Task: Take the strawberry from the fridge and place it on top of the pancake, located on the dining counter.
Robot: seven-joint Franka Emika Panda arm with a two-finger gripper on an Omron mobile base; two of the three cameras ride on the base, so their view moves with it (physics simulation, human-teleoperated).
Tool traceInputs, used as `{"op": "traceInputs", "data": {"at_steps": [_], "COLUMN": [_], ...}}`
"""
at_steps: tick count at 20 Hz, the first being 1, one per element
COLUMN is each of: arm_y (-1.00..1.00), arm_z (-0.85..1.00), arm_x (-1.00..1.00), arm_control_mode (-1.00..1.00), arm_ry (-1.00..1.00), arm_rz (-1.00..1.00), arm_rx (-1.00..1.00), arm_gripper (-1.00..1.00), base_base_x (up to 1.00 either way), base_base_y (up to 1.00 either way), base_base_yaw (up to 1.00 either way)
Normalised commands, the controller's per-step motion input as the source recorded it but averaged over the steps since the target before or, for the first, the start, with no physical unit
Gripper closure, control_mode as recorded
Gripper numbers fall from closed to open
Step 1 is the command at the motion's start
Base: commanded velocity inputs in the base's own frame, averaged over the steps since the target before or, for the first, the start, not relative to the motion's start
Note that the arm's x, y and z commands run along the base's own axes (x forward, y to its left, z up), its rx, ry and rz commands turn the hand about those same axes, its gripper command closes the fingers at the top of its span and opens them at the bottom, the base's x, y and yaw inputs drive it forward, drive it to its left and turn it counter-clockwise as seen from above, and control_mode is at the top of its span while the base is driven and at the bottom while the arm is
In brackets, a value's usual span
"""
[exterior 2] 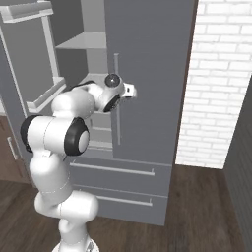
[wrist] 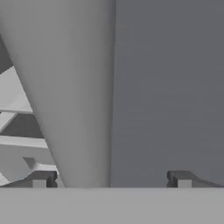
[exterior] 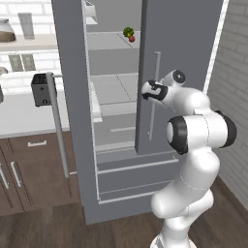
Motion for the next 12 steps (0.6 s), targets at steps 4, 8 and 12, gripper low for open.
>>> {"op": "traceInputs", "data": {"at_steps": [4,8,12], "arm_y": [0.0,0.0,0.0], "arm_z": [0.0,-0.09,-0.01], "arm_x": [0.4,0.2,0.18], "arm_control_mode": [-1.0,-1.0,-1.0], "arm_ry": [-0.12,-0.27,-0.07], "arm_rz": [0.0,0.0,0.01], "arm_rx": [0.0,0.0,0.0], "arm_gripper": [-1.0,-1.0,-1.0], "base_base_x": [0.0,0.0,0.0], "base_base_y": [0.0,0.0,0.0], "base_base_yaw": [0.0,0.0,0.0]}}
